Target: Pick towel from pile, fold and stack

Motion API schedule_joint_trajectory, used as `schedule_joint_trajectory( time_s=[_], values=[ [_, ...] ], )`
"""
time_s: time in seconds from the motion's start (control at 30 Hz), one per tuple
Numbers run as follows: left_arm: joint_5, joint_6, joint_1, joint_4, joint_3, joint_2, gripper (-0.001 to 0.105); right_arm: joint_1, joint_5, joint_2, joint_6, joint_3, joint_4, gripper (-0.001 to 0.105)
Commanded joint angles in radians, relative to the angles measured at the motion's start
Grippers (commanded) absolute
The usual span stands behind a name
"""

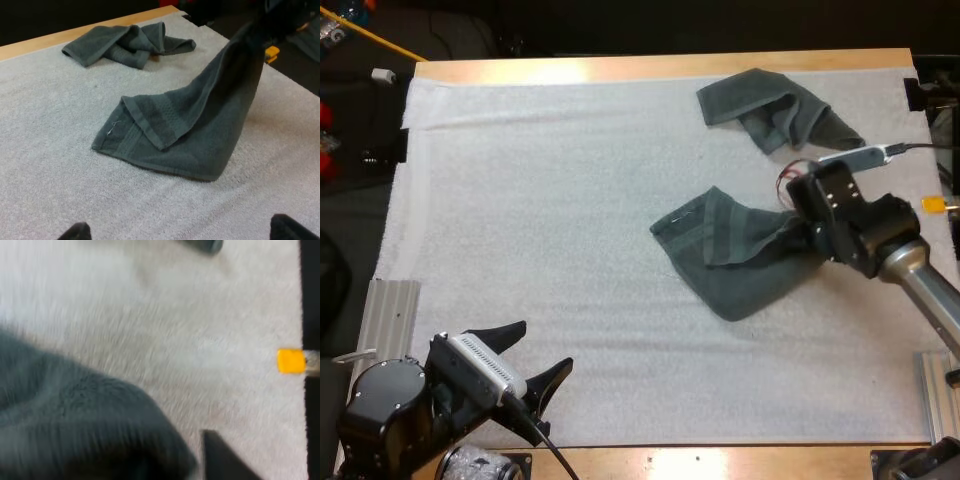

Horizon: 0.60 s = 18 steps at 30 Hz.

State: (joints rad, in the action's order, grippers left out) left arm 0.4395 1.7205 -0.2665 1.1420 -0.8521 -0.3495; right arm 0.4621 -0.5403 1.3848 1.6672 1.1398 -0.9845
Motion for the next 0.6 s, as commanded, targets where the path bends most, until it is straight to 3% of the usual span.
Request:
schedule_joint_trajectory(
  time_s=[0.0, 0.07, 0.1, 0.33, 0.57],
  values=[
    [0.007, 0.002, -0.003, -0.003, -0.006, -0.001, 0.068, -0.016, 0.002, -0.009, -0.016, 0.027, -0.002, 0.054],
    [0.007, 0.002, -0.003, -0.003, -0.006, -0.001, 0.068, -0.029, 0.003, -0.009, -0.031, 0.048, -0.030, 0.065],
    [0.007, 0.002, -0.003, -0.003, -0.006, -0.001, 0.068, -0.033, 0.003, -0.010, -0.032, 0.060, -0.051, 0.065],
    [0.007, 0.002, -0.003, -0.003, -0.006, -0.001, 0.068, -0.028, 0.065, -0.065, -0.032, 0.067, -0.121, 0.050],
    [0.007, 0.002, -0.003, -0.003, -0.006, -0.001, 0.068, -0.021, 0.380, -0.132, -0.035, 0.066, -0.135, 0.048]
  ],
)
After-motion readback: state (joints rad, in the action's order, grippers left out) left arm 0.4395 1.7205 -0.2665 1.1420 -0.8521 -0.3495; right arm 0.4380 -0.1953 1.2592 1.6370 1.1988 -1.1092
